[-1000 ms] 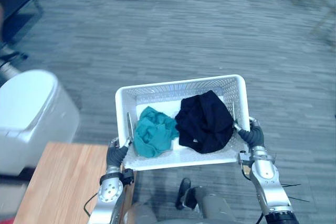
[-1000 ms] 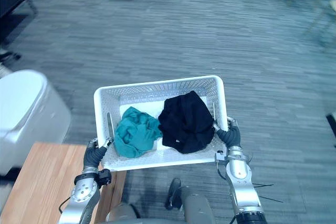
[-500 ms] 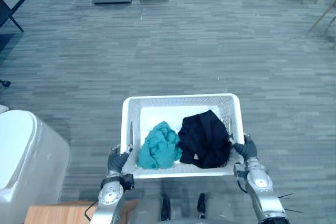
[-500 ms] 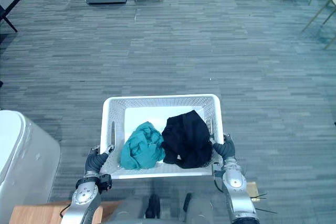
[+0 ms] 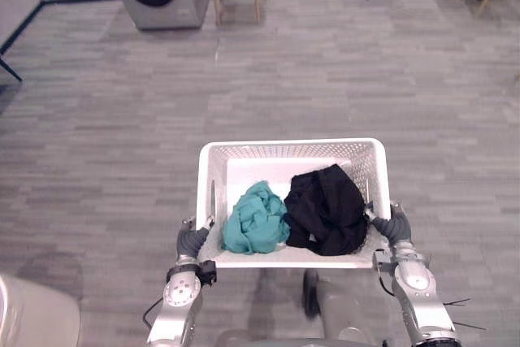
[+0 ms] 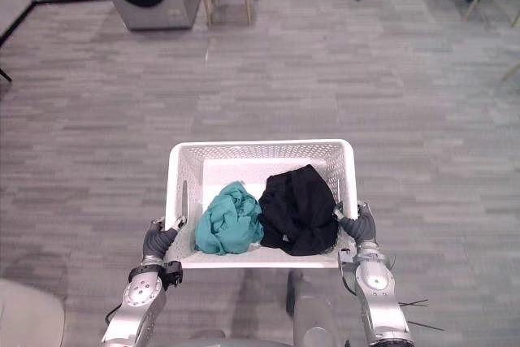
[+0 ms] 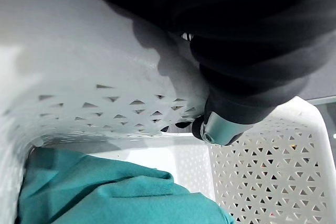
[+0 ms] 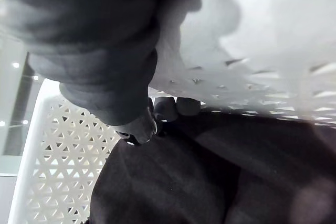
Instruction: Pick up the laundry basket with both hands and put the clothes into the washing machine.
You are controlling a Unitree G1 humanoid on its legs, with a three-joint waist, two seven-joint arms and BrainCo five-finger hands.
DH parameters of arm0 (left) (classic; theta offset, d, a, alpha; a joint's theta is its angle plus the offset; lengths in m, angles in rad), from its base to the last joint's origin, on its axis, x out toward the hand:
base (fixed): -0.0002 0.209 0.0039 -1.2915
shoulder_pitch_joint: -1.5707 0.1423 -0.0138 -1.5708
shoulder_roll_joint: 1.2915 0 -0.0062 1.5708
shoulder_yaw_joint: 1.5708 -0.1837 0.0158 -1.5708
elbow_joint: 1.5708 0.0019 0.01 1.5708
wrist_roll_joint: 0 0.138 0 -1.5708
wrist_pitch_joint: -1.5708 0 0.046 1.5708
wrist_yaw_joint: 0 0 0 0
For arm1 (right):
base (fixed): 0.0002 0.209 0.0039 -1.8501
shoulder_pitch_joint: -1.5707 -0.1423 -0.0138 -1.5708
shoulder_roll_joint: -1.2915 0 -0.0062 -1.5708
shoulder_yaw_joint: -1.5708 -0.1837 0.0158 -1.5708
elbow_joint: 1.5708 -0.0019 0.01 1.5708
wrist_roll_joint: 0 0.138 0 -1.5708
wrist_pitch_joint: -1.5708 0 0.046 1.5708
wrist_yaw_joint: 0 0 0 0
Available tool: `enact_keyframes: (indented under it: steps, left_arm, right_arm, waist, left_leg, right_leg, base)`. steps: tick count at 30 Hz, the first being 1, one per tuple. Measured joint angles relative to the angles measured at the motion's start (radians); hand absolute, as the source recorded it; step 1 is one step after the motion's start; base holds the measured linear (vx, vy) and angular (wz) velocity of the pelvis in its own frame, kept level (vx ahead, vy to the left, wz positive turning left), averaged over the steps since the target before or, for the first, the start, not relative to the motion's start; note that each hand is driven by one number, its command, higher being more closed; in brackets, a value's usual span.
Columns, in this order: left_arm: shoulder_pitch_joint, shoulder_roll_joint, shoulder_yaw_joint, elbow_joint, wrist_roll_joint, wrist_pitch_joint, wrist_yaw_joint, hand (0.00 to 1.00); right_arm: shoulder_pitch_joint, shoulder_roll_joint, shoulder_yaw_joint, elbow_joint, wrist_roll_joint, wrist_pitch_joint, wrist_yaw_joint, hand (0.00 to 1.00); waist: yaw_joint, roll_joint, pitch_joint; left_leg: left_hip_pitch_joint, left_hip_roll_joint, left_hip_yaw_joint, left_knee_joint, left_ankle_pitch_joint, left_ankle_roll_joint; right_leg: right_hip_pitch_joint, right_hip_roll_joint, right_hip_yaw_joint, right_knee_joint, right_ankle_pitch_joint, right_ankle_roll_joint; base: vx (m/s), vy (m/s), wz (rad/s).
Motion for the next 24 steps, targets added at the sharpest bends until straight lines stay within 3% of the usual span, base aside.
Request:
enact_keyframes:
  steps: [1,4,5,6,7,8,9,11,12,13,15,16,17,19,21,22,23,24]
  left_arm:
    - [0.003,0.006,0.001,-0.005,-0.003,-0.008,0.000,1.00]
    - [0.010,-0.004,0.014,-0.018,-0.004,-0.014,-0.006,1.00]
    - [0.014,-0.009,0.018,-0.021,-0.004,-0.014,-0.009,1.00]
    - [0.027,-0.008,0.018,-0.029,-0.004,-0.013,-0.012,1.00]
    - [0.033,-0.006,0.019,-0.031,-0.003,-0.013,-0.015,1.00]
    - [0.029,-0.002,0.024,-0.032,-0.001,-0.005,-0.014,1.00]
    - [0.027,-0.014,0.029,-0.056,0.007,0.005,-0.014,1.00]
    - [0.033,-0.014,0.029,-0.057,0.017,0.010,-0.014,1.00]
    - [0.052,-0.009,0.029,-0.056,0.017,0.011,-0.014,1.00]
    - [0.062,-0.001,0.028,-0.058,0.017,0.010,-0.015,1.00]
    - [0.044,0.030,0.026,-0.054,0.017,0.014,-0.016,1.00]
    - [0.045,0.035,0.022,-0.050,0.025,0.022,-0.016,1.00]
    - [0.046,0.035,0.016,-0.037,0.026,0.025,-0.016,1.00]
    - [0.038,0.052,0.001,-0.029,0.026,0.024,-0.016,1.00]
    - [0.008,0.076,-0.024,0.001,0.026,0.025,-0.019,1.00]
    - [-0.012,0.077,-0.032,0.020,0.026,0.025,-0.021,1.00]
    - [-0.022,0.077,-0.036,0.028,0.027,0.025,-0.023,1.00]
    - [-0.031,0.068,-0.039,0.035,0.029,0.025,-0.027,1.00]
  right_arm:
    - [-0.006,-0.003,0.004,-0.012,0.011,-0.003,0.001,1.00]
    - [-0.033,-0.012,0.005,-0.011,0.018,-0.003,0.003,1.00]
    - [-0.043,-0.021,0.009,0.002,0.019,-0.005,0.004,1.00]
    - [-0.051,-0.025,0.015,0.021,0.019,-0.004,0.004,1.00]
    - [-0.053,-0.023,0.015,0.034,0.019,-0.005,0.002,1.00]
    - [-0.072,-0.011,0.019,0.073,0.019,-0.004,-0.002,1.00]
    - [-0.085,-0.029,0.014,0.085,0.019,-0.003,-0.002,1.00]
    - [-0.084,-0.017,0.014,0.091,0.018,-0.003,0.003,1.00]
    - [-0.073,0.000,0.013,0.091,0.016,-0.004,0.005,1.00]
    - [-0.068,0.005,0.013,0.091,0.016,-0.012,0.010,1.00]
    - [-0.053,0.037,0.005,0.104,0.016,-0.011,0.009,1.00]
    - [-0.037,0.048,0.005,0.116,0.015,-0.007,0.007,1.00]
    - [-0.022,0.048,0.004,0.120,0.015,-0.007,0.008,1.00]
    - [-0.008,0.046,0.003,0.118,0.015,-0.008,0.012,1.00]
    - [0.003,0.045,-0.005,0.114,0.017,-0.007,0.013,1.00]
    - [0.014,0.047,-0.016,0.104,0.017,-0.005,0.012,1.00]
    - [0.022,0.050,-0.027,0.093,0.016,-0.003,0.012,1.00]
    - [0.035,0.052,-0.035,0.072,0.016,-0.002,0.007,1.00]
  waist:
    - [0.025,-0.022,0.004]
    - [0.051,-0.027,0.009]
    - [0.070,-0.027,0.012]
    - [0.070,-0.021,0.010]
    - [0.071,-0.023,0.010]
    - [0.067,-0.053,0.009]
    - [0.065,-0.050,0.008]
    - [0.073,-0.063,0.010]
    - [0.073,-0.085,0.000]
    - [0.068,-0.085,-0.002]
    - [0.056,-0.132,0.002]
    - [0.039,-0.135,0.003]
    - [0.020,-0.111,0.004]
    - [-0.006,-0.083,0.002]
    - [-0.039,-0.062,0.001]
    - [-0.058,-0.060,0.004]
    - [-0.063,-0.066,0.005]
    - [-0.074,-0.070,0.000]
  left_leg:
    - [-0.141,-0.029,0.062,-0.078,-0.079,0.021]
    - [-0.269,-0.083,0.082,-0.380,-0.111,0.020]
    - [-0.303,-0.109,0.079,-0.612,-0.088,-0.009]
    - [-0.306,-0.123,0.076,-0.851,-0.001,-0.056]
    - [-0.295,-0.130,0.092,-0.891,0.106,-0.044]
    - [-0.278,-0.175,0.120,-0.847,0.086,0.058]
    - [-0.308,-0.174,0.115,-0.732,0.018,0.165]
    - [-0.311,-0.171,0.131,-0.611,-0.051,0.188]
    - [-0.269,-0.194,0.147,-0.600,-0.100,0.180]
    - [-0.171,-0.222,0.131,-0.664,-0.211,0.165]
    - [-0.077,-0.286,0.125,-0.697,-0.243,0.167]
    - [0.023,-0.321,0.106,-0.762,-0.255,0.167]
    - [0.126,-0.331,0.083,-0.857,-0.256,0.167]
    - [0.255,-0.331,0.048,-0.979,-0.253,0.164]
    - [0.348,-0.309,0.002,-1.051,-0.263,0.120]
    - [0.397,-0.298,-0.019,-1.066,-0.267,0.094]
    - [0.426,-0.299,-0.029,-1.079,-0.267,0.092]
    - [0.483,-0.293,-0.045,-1.109,-0.276,0.072]
  right_leg:
    - [0.147,-0.014,0.031,-0.144,-0.034,0.013]
    - [0.231,-0.043,0.065,-0.223,-0.059,0.051]
    - [0.275,-0.067,0.081,-0.247,-0.085,0.084]
    - [0.335,-0.088,0.087,-0.278,-0.116,0.115]
    - [0.368,-0.103,0.092,-0.294,-0.132,0.127]
    - [0.418,-0.146,0.112,-0.324,-0.131,0.135]
    - [0.435,-0.149,0.121,-0.322,-0.063,0.170]
    - [0.422,-0.174,0.148,-0.198,-0.054,0.187]
    - [0.350,-0.195,0.169,0.011,-0.042,0.263]
    - [0.239,-0.202,0.212,0.307,0.009,0.331]
    - [0.092,-0.234,0.226,0.679,0.020,0.322]
    - [0.016,-0.259,0.162,0.804,-0.015,0.253]
    - [-0.052,-0.256,0.085,0.808,-0.073,0.161]
    - [-0.174,-0.230,-0.014,0.710,-0.136,0.118]
    - [-0.269,-0.182,-0.076,0.459,-0.145,0.105]
    - [-0.301,-0.153,-0.091,0.193,-0.061,0.107]
    - [-0.308,-0.141,-0.092,0.053,0.001,0.111]
    - [-0.320,-0.122,-0.086,-0.112,0.170,0.093]
  base:
    - [0.70,0.028,-0.17]
    - [0.66,0.136,-0.34]
    - [0.67,0.258,-0.35]
    - [0.70,0.286,-0.27]
    - [0.74,0.313,-0.11]
    - [0.79,0.332,0.06]
    - [0.80,0.355,0.12]
    - [0.77,0.391,0.01]
    - [0.83,0.417,-0.18]
    - [0.66,0.318,-0.10]
    - [0.66,0.211,0.23]
    - [0.79,0.167,0.43]
    - [0.68,0.135,0.38]
    - [0.72,0.106,0.45]
    - [0.75,0.024,0.76]
    - [0.64,-0.049,0.75]
    - [1.02,-0.122,0.84]
    - [0.91,-0.139,0.59]
